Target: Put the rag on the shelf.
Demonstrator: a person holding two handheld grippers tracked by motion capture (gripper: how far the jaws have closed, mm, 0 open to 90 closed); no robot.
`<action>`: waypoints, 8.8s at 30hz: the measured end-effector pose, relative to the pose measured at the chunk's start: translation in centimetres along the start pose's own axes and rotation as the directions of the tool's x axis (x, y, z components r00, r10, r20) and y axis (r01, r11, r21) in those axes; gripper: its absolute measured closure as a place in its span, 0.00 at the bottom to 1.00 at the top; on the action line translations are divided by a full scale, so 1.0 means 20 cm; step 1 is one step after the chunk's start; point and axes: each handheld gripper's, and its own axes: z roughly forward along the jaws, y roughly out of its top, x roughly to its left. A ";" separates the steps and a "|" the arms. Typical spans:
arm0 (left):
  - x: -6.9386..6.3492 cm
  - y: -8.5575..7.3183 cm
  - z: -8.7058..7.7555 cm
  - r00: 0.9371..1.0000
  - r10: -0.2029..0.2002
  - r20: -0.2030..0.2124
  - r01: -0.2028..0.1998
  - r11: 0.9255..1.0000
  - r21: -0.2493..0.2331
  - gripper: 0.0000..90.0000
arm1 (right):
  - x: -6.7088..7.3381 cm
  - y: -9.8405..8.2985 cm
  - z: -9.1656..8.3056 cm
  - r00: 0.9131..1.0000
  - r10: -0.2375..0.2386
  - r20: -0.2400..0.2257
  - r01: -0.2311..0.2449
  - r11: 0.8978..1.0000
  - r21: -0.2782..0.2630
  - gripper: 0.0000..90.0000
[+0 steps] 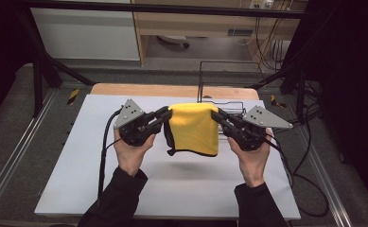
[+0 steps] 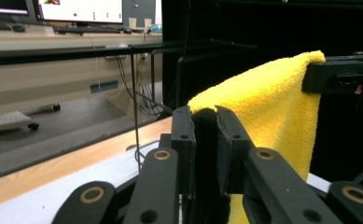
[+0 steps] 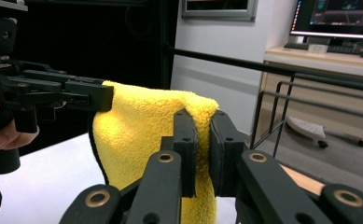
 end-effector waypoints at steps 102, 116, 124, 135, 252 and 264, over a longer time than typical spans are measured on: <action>-0.13 0.89 0.54 0.998 0.051 0.025 -0.044 0.975 -0.217 0.88 | -0.44 0.75 -0.17 0.957 -0.046 0.288 0.119 0.963 -0.243 0.92; -0.05 0.96 0.64 0.998 0.064 -0.007 -0.064 0.977 -0.203 0.88 | -0.54 0.80 -0.08 0.955 -0.037 0.294 0.112 0.964 -0.243 0.92; 0.01 0.93 0.71 0.996 0.079 -0.034 -0.084 0.977 -0.197 0.88 | -0.60 0.78 -0.01 0.953 -0.041 0.300 0.114 0.966 -0.230 0.92; 0.09 0.82 0.79 0.997 0.071 -0.036 -0.076 0.983 -0.168 0.88 | -0.71 0.68 0.11 0.961 -0.020 0.274 0.081 0.974 -0.212 0.92; -0.09 0.26 0.77 0.980 0.094 0.177 -0.146 0.940 0.310 1.00 | -0.58 0.13 -0.17 0.997 -0.003 0.081 -0.007 0.992 0.125 0.42; -0.09 0.16 0.80 0.984 0.093 0.154 -0.139 0.936 0.323 1.00 | -0.60 -0.01 -0.06 0.990 0.082 0.116 -0.108 0.963 0.246 0.95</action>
